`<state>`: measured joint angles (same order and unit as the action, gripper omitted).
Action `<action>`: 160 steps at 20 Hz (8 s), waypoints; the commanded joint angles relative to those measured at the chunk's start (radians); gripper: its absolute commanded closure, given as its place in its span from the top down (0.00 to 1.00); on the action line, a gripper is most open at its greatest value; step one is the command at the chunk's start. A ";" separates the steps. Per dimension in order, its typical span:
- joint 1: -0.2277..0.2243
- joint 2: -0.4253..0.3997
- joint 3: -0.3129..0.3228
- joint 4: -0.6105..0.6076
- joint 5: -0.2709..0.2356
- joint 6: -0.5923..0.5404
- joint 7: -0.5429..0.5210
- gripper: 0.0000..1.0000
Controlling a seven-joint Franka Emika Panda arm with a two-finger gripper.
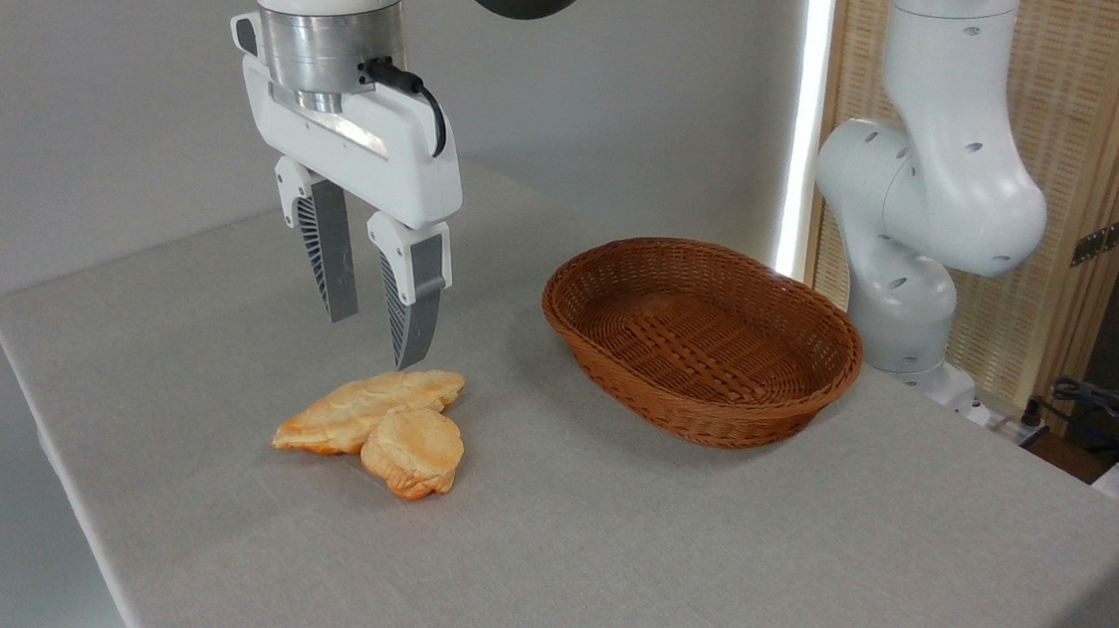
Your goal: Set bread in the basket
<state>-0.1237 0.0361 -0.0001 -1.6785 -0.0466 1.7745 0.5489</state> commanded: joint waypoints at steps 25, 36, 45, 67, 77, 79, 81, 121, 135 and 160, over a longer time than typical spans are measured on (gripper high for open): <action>0.007 0.001 -0.006 0.008 -0.010 -0.032 0.013 1.00; 0.006 0.002 -0.006 0.005 -0.009 -0.032 0.014 1.00; 0.004 0.007 -0.021 -0.012 -0.002 -0.040 0.020 1.00; 0.007 0.044 -0.024 -0.222 -0.018 0.218 0.318 1.00; 0.006 0.074 -0.024 -0.228 -0.045 0.220 0.319 1.00; 0.007 0.076 -0.024 -0.228 -0.045 0.220 0.321 1.00; 0.007 0.085 -0.024 -0.228 -0.045 0.221 0.344 1.00; -0.063 -0.255 -0.024 -0.277 -0.085 -0.098 0.100 0.50; -0.066 -0.481 -0.072 -0.587 -0.087 -0.224 0.046 0.99; -0.062 -0.361 -0.066 -0.483 -0.044 -0.087 0.057 1.00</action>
<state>-0.1861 -0.3342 -0.0809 -2.2108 -0.1069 1.6235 0.6112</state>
